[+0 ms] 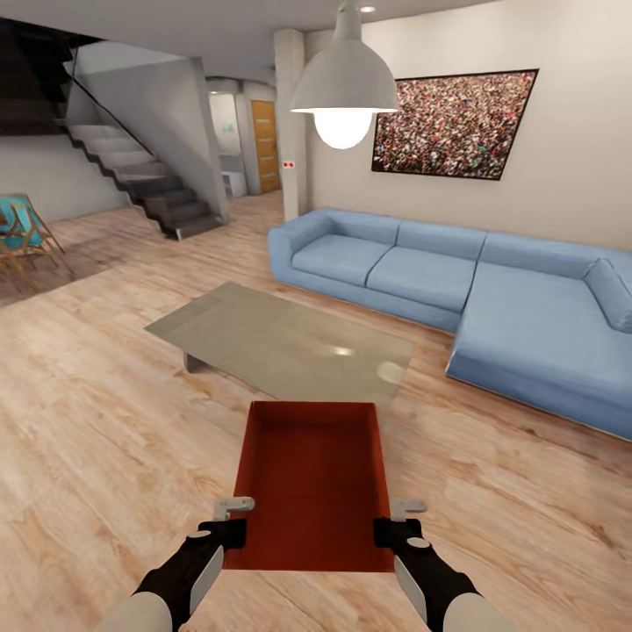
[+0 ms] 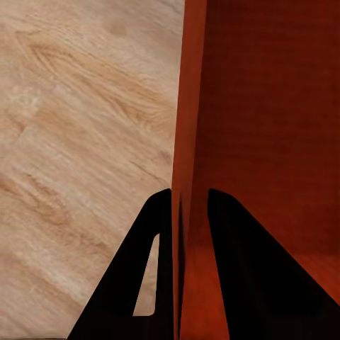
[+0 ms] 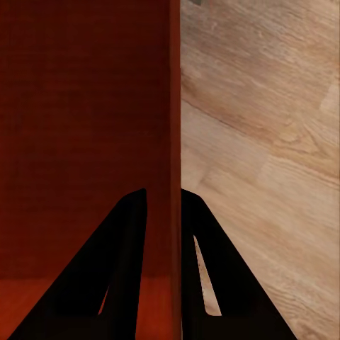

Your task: Move the two storage containers from the living room to the garage. In the garage, place one container on the floor and stack the other container on top of it (either order is fine).

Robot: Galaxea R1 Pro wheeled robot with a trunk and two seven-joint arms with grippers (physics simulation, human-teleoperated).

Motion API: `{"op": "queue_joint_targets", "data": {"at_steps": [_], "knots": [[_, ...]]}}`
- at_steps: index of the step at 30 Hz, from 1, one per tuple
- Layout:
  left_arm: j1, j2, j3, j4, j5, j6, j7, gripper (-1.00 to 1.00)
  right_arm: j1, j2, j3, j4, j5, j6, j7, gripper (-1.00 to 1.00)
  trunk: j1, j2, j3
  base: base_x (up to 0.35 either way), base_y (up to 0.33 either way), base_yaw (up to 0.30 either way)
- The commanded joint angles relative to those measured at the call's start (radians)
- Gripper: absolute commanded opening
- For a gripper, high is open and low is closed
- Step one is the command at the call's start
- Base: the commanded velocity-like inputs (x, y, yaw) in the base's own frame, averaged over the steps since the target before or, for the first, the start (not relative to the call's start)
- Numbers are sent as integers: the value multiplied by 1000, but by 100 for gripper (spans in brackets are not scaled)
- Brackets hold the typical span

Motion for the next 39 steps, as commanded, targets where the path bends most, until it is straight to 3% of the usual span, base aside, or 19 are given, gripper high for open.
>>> {"op": "queue_joint_targets", "data": {"at_steps": [1,39], "knots": [[0,4,-10,1,-7,7,10,-100,-1,-22,-4,-59,19,0,-39,-100,0,-2,-2,0,0,261],[0,4,-10,1,-7,7,10,-100,-1,-22,-5,-60,19,1,-37,-100,0,-2,-2,0,0,261]]}}
